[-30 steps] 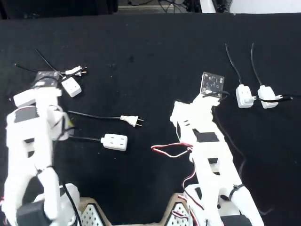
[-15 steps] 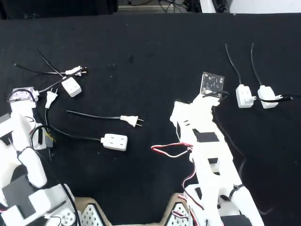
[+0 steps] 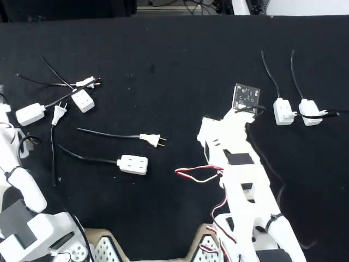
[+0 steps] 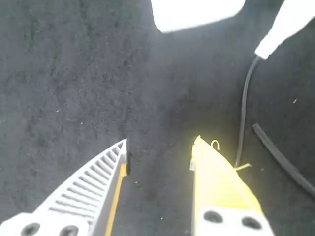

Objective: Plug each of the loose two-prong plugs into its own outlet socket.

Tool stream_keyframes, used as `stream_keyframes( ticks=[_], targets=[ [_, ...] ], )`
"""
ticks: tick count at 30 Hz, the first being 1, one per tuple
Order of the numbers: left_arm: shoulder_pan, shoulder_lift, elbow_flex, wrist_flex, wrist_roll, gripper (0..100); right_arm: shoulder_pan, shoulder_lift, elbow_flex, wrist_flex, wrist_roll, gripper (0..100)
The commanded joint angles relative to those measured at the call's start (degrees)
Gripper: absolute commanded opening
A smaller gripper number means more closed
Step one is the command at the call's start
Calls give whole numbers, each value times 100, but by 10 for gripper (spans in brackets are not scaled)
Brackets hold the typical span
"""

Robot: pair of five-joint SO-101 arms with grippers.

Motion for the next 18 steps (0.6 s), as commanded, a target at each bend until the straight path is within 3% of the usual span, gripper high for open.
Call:
stream_keyframes(
  ticks=[1, 10, 18],
  targets=[
    [338, 9, -470, -35, 510, 214, -53, -198, -409, -105, -44, 118],
    [2026, 360, -1042, -132, 826, 214, -53, -198, -400, -105, -44, 118],
    [2044, 2154, -2519, -149, 826, 214, -53, -198, -409, -105, -44, 118]
  ],
)
